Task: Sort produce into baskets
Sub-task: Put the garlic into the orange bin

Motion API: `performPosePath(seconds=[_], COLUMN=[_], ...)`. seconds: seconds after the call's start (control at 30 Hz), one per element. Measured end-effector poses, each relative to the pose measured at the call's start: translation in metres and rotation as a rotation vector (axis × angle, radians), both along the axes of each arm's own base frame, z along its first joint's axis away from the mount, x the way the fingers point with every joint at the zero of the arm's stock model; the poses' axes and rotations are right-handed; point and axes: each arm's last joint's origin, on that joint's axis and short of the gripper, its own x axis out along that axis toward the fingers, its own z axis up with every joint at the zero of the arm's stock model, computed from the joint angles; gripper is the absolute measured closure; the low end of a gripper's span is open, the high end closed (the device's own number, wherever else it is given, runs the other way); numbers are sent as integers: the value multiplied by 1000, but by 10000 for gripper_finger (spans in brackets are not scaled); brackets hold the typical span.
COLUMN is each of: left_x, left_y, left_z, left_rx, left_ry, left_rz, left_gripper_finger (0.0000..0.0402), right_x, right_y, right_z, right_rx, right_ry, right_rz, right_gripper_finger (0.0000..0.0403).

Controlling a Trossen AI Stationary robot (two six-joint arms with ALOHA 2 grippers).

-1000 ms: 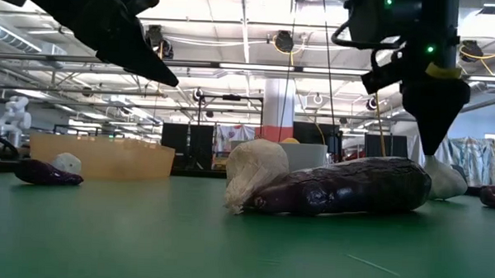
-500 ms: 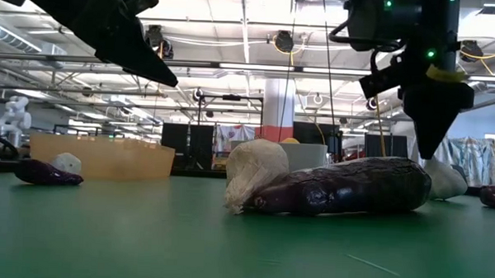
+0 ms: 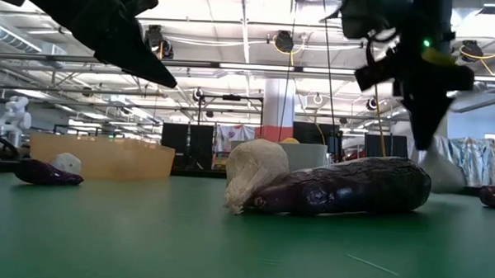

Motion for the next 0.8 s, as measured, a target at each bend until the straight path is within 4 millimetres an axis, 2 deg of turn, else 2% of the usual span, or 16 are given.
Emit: performPosePath(seconds=[0.27,0.47,0.67,0.8], left_x=[-11,-42,-69,-81], left_y=[5,19,32,39], left_z=[7,19,17,12], left_rx=[34,61,101,83], left_ry=[5,-39,-87,-102], left_rz=[60,329,617,742], left_gripper_finger=[178,178,178,178], right_x=[30,64,103,136], right_y=[-1,-8,-19,-27], right_z=[53,89,107,101], right_rx=[-34,-71,-143,-178], right_ry=[-202,-521,-880,-1071], right_rz=[93,222,344,418], right_gripper_finger=[402,402,403,403])
